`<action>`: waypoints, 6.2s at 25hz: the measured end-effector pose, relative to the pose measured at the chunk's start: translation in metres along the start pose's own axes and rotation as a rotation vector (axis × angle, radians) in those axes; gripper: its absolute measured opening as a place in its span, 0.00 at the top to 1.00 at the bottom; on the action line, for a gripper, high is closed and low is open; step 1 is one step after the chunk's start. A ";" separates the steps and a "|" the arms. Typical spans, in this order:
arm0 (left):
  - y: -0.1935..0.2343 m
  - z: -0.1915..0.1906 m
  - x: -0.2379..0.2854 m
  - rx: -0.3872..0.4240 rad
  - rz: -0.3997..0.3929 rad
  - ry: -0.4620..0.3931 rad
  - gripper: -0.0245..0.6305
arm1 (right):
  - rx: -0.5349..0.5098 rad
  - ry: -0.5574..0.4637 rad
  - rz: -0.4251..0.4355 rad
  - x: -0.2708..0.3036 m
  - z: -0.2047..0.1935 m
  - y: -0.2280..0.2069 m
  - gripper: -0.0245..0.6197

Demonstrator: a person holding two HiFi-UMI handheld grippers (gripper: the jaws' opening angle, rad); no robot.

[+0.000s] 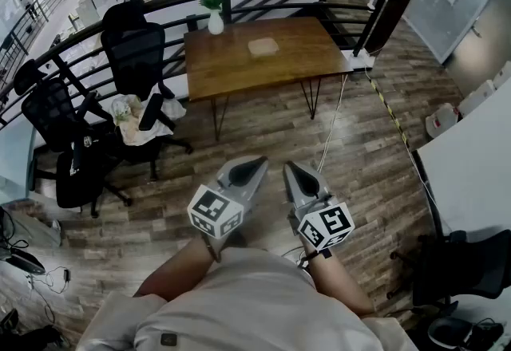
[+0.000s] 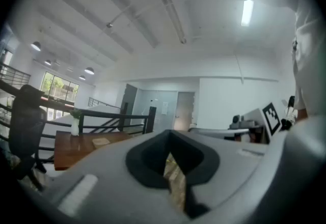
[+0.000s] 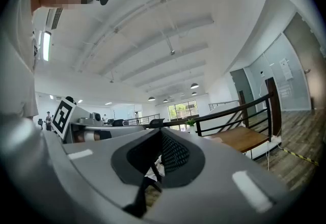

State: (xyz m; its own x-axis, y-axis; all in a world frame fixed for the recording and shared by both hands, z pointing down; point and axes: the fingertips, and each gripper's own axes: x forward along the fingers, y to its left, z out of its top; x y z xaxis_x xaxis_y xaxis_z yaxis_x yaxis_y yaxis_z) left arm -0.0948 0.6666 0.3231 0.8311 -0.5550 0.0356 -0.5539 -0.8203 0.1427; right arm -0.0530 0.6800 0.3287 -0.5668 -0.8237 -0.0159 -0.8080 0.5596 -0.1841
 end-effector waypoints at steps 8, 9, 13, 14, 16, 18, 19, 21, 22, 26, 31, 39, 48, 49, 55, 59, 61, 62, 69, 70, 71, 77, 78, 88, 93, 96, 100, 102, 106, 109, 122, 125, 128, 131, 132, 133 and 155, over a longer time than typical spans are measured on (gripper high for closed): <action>0.057 -0.006 0.015 -0.020 -0.023 -0.005 0.96 | -0.002 0.014 -0.009 0.054 -0.013 -0.014 0.95; 0.067 -0.004 0.019 -0.021 -0.030 -0.003 0.96 | -0.001 0.011 -0.013 0.064 -0.013 -0.017 0.95; 0.105 0.005 0.033 -0.024 -0.066 0.015 0.96 | 0.034 0.028 -0.004 0.111 -0.013 -0.026 0.95; 0.113 0.007 0.035 -0.023 -0.078 0.018 0.96 | 0.036 0.034 -0.002 0.122 -0.012 -0.027 0.95; 0.129 0.013 0.040 -0.019 -0.098 0.021 0.96 | 0.033 0.032 -0.010 0.145 -0.009 -0.031 0.95; 0.150 0.016 0.042 -0.016 -0.106 0.026 0.96 | 0.029 0.025 -0.016 0.168 -0.006 -0.033 0.95; 0.161 0.017 0.042 -0.018 -0.107 0.030 0.96 | 0.029 0.024 -0.015 0.178 -0.006 -0.033 0.95; 0.181 0.019 0.042 -0.021 -0.107 0.032 0.96 | 0.030 0.024 -0.012 0.196 -0.007 -0.033 0.95; 0.189 0.020 0.041 -0.020 -0.108 0.031 0.96 | 0.031 0.023 -0.016 0.203 -0.008 -0.033 0.95; 0.217 0.025 0.044 -0.013 -0.116 0.042 0.96 | 0.049 0.017 -0.033 0.231 -0.007 -0.040 0.95; 0.247 0.032 0.051 -0.007 -0.099 0.053 0.96 | 0.050 0.015 -0.022 0.259 0.001 -0.049 0.95; 0.260 0.028 0.093 -0.012 -0.087 0.059 0.96 | 0.066 0.013 -0.012 0.276 0.002 -0.094 0.95; 0.288 0.022 0.188 -0.042 -0.051 0.059 0.96 | 0.082 -0.002 0.012 0.296 0.014 -0.191 0.95; 0.288 0.022 0.203 -0.041 -0.053 0.059 0.96 | 0.084 -0.001 0.011 0.296 0.015 -0.206 0.95; 0.274 0.023 0.289 -0.029 -0.062 0.059 0.96 | 0.075 -0.030 -0.002 0.283 0.037 -0.292 0.95; 0.267 0.026 0.333 -0.041 -0.049 0.055 0.96 | 0.095 -0.026 0.003 0.274 0.043 -0.338 0.95; 0.264 0.025 0.349 -0.039 -0.034 0.054 0.96 | 0.105 -0.027 0.011 0.271 0.045 -0.356 0.95; 0.264 0.024 0.355 -0.040 -0.025 0.054 0.96 | 0.108 -0.029 0.016 0.271 0.047 -0.364 0.95; 0.280 0.019 0.378 -0.048 0.024 0.066 0.96 | 0.131 -0.012 0.055 0.281 0.042 -0.386 0.95; 0.284 0.017 0.382 -0.051 0.026 0.068 0.96 | 0.134 -0.007 0.056 0.285 0.039 -0.391 0.95; 0.288 0.015 0.386 -0.057 0.027 0.071 0.96 | 0.130 -0.002 0.056 0.288 0.037 -0.395 0.95; 0.314 0.021 0.404 -0.072 0.018 0.058 0.96 | 0.080 0.007 0.047 0.315 0.047 -0.412 0.95; 0.320 0.022 0.407 -0.078 0.011 0.056 0.96 | 0.069 0.011 0.044 0.321 0.047 -0.415 0.95; 0.424 0.051 0.453 -0.078 -0.061 0.027 0.96 | 0.058 0.032 0.008 0.429 0.054 -0.451 0.95; 0.494 0.084 0.462 -0.058 -0.085 0.008 0.96 | 0.032 0.010 0.010 0.503 0.075 -0.456 0.95; 0.534 0.097 0.458 -0.043 -0.078 0.006 0.96 | 0.026 -0.008 0.005 0.537 0.082 -0.453 0.95; 0.571 0.097 0.458 -0.047 -0.067 0.011 0.96 | 0.039 -0.011 -0.003 0.568 0.075 -0.459 0.95; 0.583 0.093 0.459 -0.049 -0.062 0.016 0.96 | 0.044 0.000 0.002 0.581 0.070 -0.463 0.95; 0.607 0.085 0.466 -0.067 -0.048 0.028 0.96 | 0.055 0.010 0.005 0.604 0.065 -0.474 0.95; 0.620 0.086 0.473 -0.061 -0.032 0.031 0.96 | 0.051 0.021 0.029 0.618 0.065 -0.479 0.95; 0.660 0.075 0.547 -0.068 0.052 0.056 0.96 | 0.111 0.048 0.090 0.655 0.063 -0.568 0.95; 0.663 0.069 0.573 -0.063 0.072 0.072 0.96 | 0.134 0.048 0.105 0.656 0.070 -0.602 0.95; 0.670 0.063 0.599 -0.058 0.115 0.088 0.96 | 0.130 0.048 0.147 0.661 0.081 -0.634 0.95; 0.675 0.055 0.616 -0.053 0.164 0.096 0.96 | 0.141 0.057 0.196 0.663 0.083 -0.660 0.95; 0.678 0.052 0.620 -0.052 0.185 0.099 0.96 | 0.144 0.060 0.215 0.664 0.083 -0.667 0.95; 0.682 0.048 0.621 -0.056 0.209 0.102 0.96 | 0.146 0.065 0.233 0.666 0.081 -0.674 0.95; 0.770 -0.015 0.650 -0.170 0.344 0.189 0.96 | 0.247 0.246 0.275 0.729 0.001 -0.738 0.95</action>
State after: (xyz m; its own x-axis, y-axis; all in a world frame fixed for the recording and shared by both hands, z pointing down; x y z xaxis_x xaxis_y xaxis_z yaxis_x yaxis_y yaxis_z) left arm 0.0200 -0.3236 0.4705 0.6029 -0.7441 0.2876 -0.7973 -0.5488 0.2513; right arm 0.1301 -0.3333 0.4516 -0.8008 -0.5842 0.1320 -0.5764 0.6917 -0.4352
